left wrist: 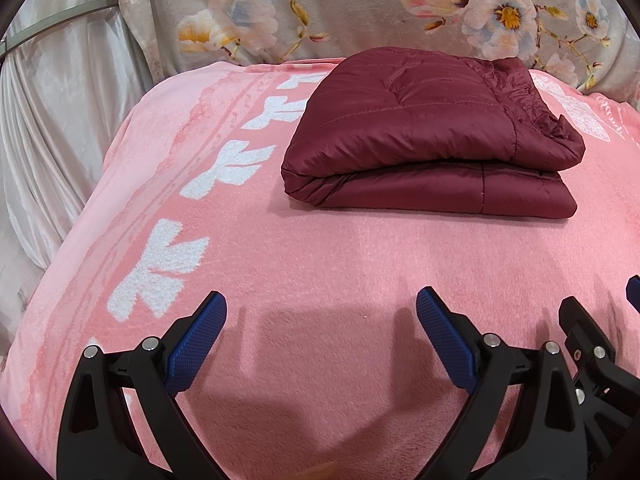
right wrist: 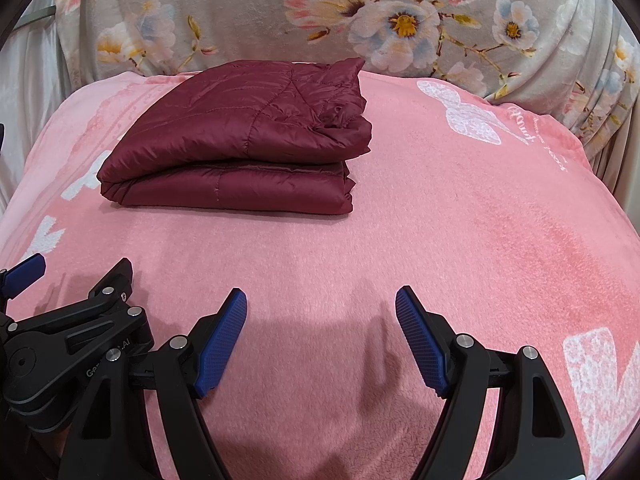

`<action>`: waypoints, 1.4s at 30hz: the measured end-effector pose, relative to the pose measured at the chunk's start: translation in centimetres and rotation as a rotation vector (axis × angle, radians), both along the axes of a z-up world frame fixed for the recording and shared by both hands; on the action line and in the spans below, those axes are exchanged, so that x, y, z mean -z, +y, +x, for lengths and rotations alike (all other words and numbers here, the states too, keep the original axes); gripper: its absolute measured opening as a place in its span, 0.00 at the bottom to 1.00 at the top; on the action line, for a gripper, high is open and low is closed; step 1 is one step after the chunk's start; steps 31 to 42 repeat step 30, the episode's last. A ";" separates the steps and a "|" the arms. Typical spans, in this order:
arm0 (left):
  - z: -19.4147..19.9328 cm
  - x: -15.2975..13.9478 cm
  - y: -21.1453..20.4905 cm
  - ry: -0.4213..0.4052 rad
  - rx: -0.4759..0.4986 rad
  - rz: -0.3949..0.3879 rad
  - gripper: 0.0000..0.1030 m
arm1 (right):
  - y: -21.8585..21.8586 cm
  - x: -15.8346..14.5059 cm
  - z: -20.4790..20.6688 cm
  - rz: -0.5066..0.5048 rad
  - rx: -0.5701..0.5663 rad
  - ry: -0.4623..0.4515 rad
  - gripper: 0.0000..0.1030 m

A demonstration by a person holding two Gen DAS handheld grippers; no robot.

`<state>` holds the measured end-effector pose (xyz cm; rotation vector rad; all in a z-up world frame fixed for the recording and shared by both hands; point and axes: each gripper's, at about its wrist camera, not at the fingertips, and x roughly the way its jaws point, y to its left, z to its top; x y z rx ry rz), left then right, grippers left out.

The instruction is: Fold large clothes

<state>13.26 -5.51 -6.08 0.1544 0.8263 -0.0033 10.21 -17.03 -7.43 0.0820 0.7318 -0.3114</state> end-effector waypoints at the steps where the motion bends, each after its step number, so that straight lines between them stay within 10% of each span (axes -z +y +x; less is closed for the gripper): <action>1: 0.0 0.0 0.0 0.000 0.000 0.000 0.90 | 0.0 0.0 0.0 0.000 -0.001 0.000 0.73; 42: 0.1 -0.3 0.0 0.001 0.005 0.004 0.86 | -0.1 0.0 0.0 -0.003 -0.004 0.000 0.73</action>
